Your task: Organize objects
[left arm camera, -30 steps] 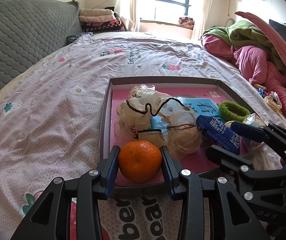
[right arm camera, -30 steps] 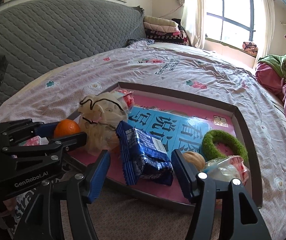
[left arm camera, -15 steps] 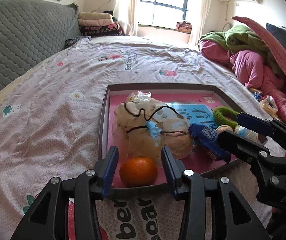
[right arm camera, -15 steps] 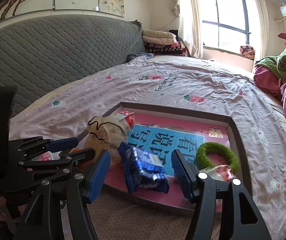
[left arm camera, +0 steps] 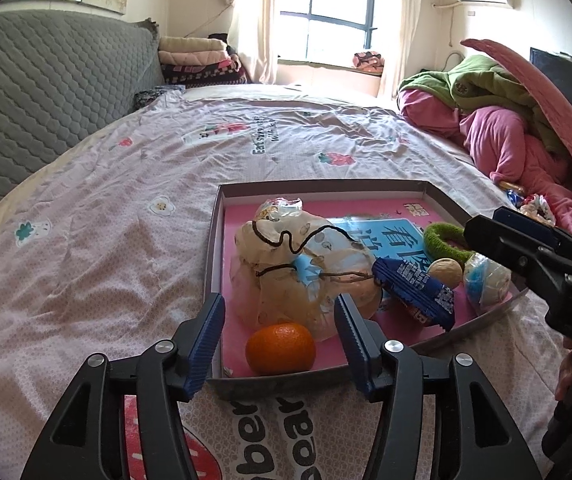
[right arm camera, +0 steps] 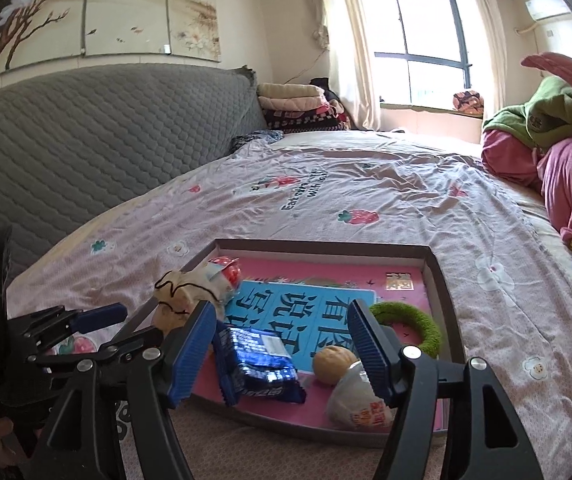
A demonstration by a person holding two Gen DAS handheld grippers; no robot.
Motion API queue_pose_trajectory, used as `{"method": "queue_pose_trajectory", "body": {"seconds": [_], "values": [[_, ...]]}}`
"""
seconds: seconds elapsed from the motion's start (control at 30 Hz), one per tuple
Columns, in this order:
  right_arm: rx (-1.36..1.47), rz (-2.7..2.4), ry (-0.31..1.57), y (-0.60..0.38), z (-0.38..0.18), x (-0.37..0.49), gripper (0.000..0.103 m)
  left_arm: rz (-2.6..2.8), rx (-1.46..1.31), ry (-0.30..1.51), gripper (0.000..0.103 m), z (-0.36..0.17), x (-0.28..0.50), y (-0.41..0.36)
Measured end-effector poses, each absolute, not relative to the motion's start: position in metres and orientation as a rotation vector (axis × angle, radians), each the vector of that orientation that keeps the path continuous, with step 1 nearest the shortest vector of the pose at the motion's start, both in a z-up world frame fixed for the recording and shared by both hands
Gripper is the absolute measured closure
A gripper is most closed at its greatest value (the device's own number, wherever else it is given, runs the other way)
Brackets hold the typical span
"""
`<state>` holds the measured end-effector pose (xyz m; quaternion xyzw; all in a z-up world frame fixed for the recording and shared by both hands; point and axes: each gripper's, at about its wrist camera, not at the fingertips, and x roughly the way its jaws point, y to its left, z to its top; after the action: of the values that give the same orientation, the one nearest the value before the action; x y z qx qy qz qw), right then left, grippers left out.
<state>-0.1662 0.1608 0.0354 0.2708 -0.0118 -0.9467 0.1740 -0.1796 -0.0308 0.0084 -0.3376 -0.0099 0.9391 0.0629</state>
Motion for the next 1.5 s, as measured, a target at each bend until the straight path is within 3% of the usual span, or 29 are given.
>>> {"method": "queue_pose_trajectory", "body": {"seconds": [0.4,0.73,1.03,1.5], "values": [[0.691,-2.751,0.034,0.163,0.044,-0.156,0.03,2.883,-0.958,-0.082,0.029,0.019,-0.174,-0.039],[0.622,-2.8,0.085,0.162,0.047,-0.128,0.02,2.966,-0.877,-0.115,0.026,0.03,-0.152,-0.045],[0.615,-2.832,0.035,0.172,0.045,-0.113,0.02,2.972,-0.85,-0.134,0.024,0.033,-0.126,-0.035],[0.639,-2.833,0.016,0.176,0.036,-0.086,0.02,3.0,-0.91,-0.003,0.024,0.014,-0.106,-0.016]]}}
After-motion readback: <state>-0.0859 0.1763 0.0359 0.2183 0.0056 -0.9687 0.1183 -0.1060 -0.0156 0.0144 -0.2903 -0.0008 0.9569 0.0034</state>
